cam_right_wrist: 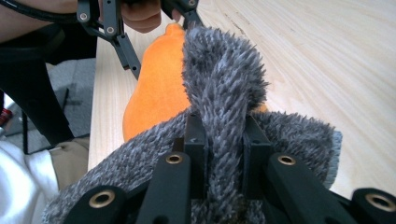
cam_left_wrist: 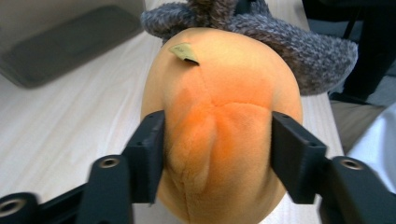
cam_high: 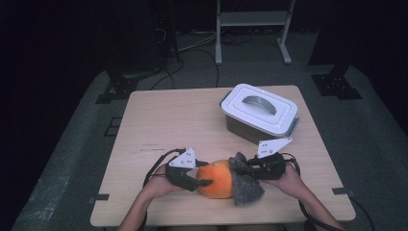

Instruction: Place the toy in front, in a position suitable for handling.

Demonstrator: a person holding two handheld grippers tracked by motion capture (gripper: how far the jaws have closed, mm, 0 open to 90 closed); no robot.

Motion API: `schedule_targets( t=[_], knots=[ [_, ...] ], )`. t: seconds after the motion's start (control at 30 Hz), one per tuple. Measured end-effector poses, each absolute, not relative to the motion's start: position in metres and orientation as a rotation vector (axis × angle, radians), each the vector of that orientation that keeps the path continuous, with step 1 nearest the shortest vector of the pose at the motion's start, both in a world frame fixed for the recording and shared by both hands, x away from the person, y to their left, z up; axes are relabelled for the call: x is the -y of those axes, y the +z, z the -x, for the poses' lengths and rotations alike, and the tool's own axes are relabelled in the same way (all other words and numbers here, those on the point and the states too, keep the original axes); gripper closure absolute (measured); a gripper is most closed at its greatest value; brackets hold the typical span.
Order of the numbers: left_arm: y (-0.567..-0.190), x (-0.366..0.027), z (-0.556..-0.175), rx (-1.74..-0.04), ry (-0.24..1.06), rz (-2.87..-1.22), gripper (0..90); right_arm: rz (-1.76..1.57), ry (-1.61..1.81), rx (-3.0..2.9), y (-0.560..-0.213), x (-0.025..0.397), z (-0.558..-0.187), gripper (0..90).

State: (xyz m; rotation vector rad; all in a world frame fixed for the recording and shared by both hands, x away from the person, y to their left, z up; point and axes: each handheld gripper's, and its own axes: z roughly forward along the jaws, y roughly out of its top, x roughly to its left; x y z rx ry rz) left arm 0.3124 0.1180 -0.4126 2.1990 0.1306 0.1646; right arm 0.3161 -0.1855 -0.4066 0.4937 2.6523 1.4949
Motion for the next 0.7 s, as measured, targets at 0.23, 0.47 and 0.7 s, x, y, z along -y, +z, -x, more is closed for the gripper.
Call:
schedule_targets(
  t=[0.23, 0.47, 0.7],
  knots=[
    [-0.412, -0.121, -0.313, -0.106, 0.175, -2.188, 46.5, -0.440, 1.507, -2.617, -0.390, 0.174, -0.322, 75.8],
    [-0.405, -0.118, -0.320, -0.299, 0.013, -2.159, 23.3, -0.491, 1.527, -2.601, -0.398, 0.169, -0.325, 75.9],
    [-0.409, -0.115, -0.316, -0.251, 0.076, -2.196, 40.6, -0.405, 1.492, -2.608, -0.386, 0.152, -0.322, 75.8]
  ],
)
